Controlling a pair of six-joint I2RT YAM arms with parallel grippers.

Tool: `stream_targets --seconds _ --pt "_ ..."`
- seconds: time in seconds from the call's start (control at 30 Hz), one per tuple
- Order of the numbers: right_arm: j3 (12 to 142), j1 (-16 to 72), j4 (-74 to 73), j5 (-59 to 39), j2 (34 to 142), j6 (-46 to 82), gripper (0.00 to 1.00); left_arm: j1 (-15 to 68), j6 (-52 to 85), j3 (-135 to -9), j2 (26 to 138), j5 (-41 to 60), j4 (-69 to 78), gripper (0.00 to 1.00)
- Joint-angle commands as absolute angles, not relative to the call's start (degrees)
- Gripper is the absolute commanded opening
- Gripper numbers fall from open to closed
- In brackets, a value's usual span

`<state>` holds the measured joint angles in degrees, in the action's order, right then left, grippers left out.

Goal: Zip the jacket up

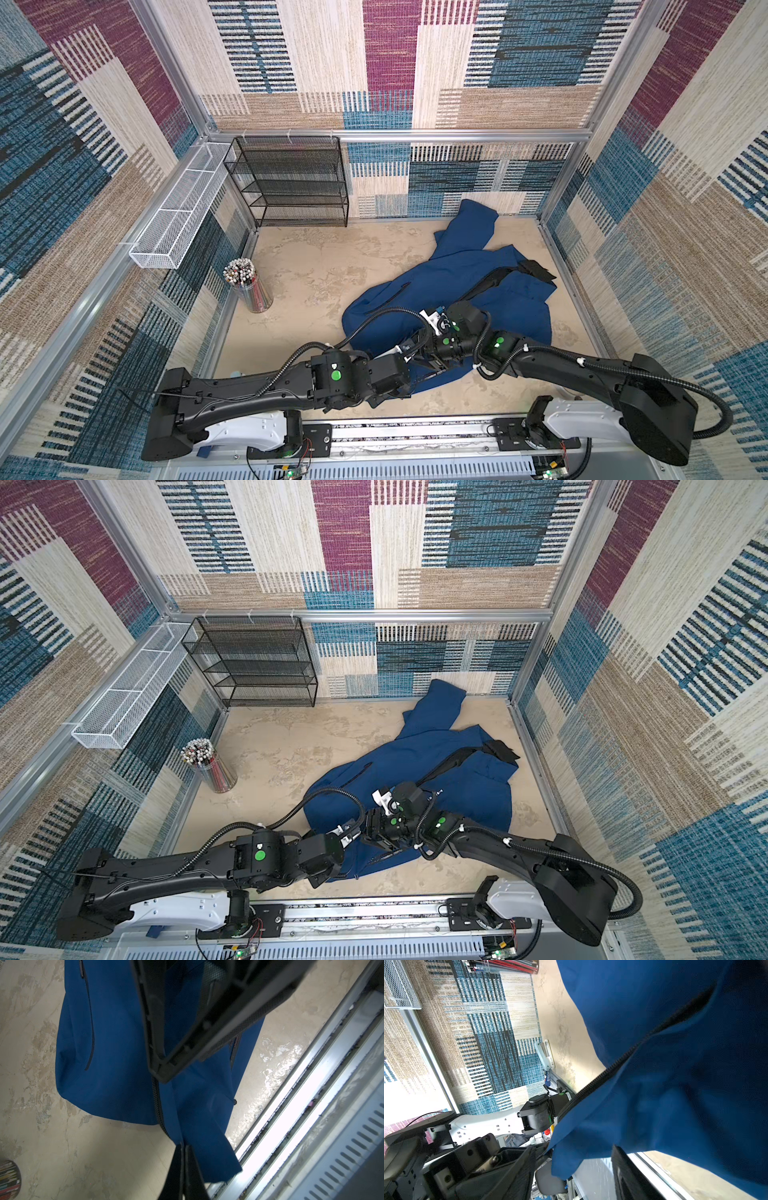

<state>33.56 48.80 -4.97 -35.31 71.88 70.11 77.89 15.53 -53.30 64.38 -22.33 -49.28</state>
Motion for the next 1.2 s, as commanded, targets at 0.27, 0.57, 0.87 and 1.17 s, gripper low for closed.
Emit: stream_targets --seconds 0.27,0.57,0.87,1.17 --pt "33.39 51.68 -16.79 -35.52 77.22 74.21 0.48 80.94 19.93 -52.27 64.16 -24.53 -46.5 0.0" --pt "28.23 51.68 -22.15 -31.48 74.4 74.2 0.0 80.8 23.59 -50.87 59.55 -21.62 -44.71 0.34" --pt "28.16 49.44 -29.25 -33.6 72.27 65.01 0.0 69.6 31.89 -44.02 35.76 -9.16 -39.99 0.53" --pt "36.46 49.46 -11.5 -30.54 71.91 53.39 0.0 52.27 31.37 -47.27 46.53 12.91 -39.6 0.52"
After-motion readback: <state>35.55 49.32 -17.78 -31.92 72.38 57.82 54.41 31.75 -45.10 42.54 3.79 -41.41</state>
